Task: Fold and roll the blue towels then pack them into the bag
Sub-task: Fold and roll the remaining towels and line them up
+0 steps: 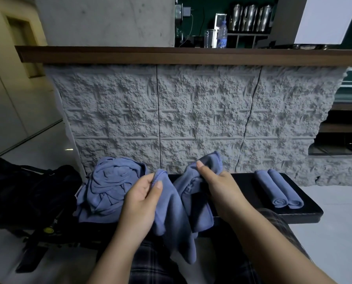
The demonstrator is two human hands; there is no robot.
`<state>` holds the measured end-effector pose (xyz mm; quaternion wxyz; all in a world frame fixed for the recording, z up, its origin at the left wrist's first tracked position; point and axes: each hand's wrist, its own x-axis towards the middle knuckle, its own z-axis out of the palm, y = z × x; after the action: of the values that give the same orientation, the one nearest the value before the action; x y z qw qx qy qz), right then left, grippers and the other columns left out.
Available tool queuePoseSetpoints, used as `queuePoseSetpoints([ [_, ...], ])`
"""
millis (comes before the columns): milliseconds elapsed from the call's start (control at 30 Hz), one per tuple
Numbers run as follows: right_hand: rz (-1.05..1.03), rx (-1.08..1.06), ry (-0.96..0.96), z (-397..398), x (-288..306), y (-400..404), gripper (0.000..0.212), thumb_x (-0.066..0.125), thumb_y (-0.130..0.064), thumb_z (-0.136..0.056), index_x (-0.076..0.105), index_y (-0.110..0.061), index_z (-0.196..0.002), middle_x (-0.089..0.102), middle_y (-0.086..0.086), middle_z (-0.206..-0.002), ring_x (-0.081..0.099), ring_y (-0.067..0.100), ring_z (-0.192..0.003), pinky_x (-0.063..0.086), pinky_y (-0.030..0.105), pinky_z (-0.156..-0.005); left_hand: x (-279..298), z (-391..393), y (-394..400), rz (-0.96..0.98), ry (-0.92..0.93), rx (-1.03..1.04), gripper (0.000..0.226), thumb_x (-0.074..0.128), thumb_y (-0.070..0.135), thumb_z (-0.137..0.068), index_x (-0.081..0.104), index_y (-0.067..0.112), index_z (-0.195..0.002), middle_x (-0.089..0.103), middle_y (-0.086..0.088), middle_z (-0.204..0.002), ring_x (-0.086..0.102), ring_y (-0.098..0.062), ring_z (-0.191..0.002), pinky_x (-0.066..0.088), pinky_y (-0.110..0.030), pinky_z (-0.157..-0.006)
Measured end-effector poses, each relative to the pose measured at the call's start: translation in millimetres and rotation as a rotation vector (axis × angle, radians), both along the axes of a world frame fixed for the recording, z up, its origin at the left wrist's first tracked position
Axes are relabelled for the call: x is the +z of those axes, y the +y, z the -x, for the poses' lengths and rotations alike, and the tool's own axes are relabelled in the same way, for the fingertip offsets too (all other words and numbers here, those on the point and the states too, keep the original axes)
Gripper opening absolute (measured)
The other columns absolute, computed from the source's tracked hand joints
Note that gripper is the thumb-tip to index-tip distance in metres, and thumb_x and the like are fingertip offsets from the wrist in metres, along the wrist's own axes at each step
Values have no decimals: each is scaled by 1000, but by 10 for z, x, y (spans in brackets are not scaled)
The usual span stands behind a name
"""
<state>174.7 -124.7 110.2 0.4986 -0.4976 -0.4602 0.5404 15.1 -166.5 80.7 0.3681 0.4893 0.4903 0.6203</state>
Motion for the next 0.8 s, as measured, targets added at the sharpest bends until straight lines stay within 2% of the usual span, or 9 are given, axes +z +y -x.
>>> queuePoseSetpoints([
  [100, -137, 88, -173, 72, 50, -76, 33, 59, -53, -75, 58, -20, -76, 54, 9, -71, 51, 17, -69, 39, 33, -66, 34, -72, -51, 3, -50, -107, 30, 59, 10, -90, 55, 29, -114, 71, -1, -104, 64, -12, -103, 46, -35, -94],
  [200, -234, 108, -234, 82, 125, -90, 22, 50, -31, -93, 51, -17, -76, 47, 7, -71, 44, 15, -69, 34, 32, -66, 89, -88, -95, -31, -43, -174, 38, 59, 12, -90, 53, 38, -116, 72, 1, -100, 66, -12, -96, 47, -30, -86],
  [300, -259, 44, -231, 27, 141, -54, 22, 47, -14, -95, 47, -1, -78, 46, 8, -72, 43, 17, -69, 35, 33, -65, 157, -74, -145, -78, -18, -255, 43, 50, 5, -85, 65, 40, -103, 69, 5, -106, 63, -14, -102, 47, -34, -89],
  [367, -242, 7, -205, -6, 136, -31, 16, 49, -13, -92, 47, 0, -82, 49, 8, -74, 46, 18, -70, 38, 35, -67, 160, -61, -164, -119, 93, -291, 52, 43, -4, -75, 69, 35, -98, 65, 2, -105, 61, -9, -105, 44, -25, -94],
  [433, -212, -2, -173, -28, 144, -19, 17, 53, -17, -88, 48, -6, -76, 50, 9, -74, 47, 19, -70, 40, 37, -69, 149, -61, -172, -135, 162, -334, 58, 40, -4, -65, 70, 34, -97, 57, -8, -101, 59, -13, -104, 43, -20, -92],
  [533, -164, -5, -108, -42, 197, -25, 19, 57, -35, -72, 55, -16, -76, 48, 8, -74, 46, 21, -71, 38, 40, -69, 135, -80, -174, -119, 107, -432, 61, 38, -8, -65, 70, 32, -99, 53, -16, -108, 58, -14, -110, 44, -23, -93],
  [667, -139, 9, -67, -60, 231, -33, 42, 58, -57, -65, 53, -19, -83, 45, 9, -77, 44, 23, -72, 35, 39, -67, 116, -108, -180, -135, 174, -469, 66, 35, -9, -70, 63, 40, -105, 58, 10, -115, 52, -5, -121, 41, -21, -99],
  [733, -148, 14, -57, -49, 229, -34, 48, 59, -61, -64, 54, -18, -83, 45, 11, -77, 43, 23, -72, 33, 38, -67, 119, -119, -172, -166, 233, -425, 57, 43, -4, -75, 64, 41, -102, 57, 16, -103, 56, -6, -113, 43, -19, -94],
  [800, -158, 36, -50, -20, 234, -48, 57, 61, -69, -59, 55, -18, -84, 46, 12, -79, 43, 23, -73, 31, 38, -67, 124, -134, -159, -182, 330, -342, 41, 56, 8, -75, 66, 42, -94, 51, 19, -91, 60, -9, -97, 47, -24, -87],
])
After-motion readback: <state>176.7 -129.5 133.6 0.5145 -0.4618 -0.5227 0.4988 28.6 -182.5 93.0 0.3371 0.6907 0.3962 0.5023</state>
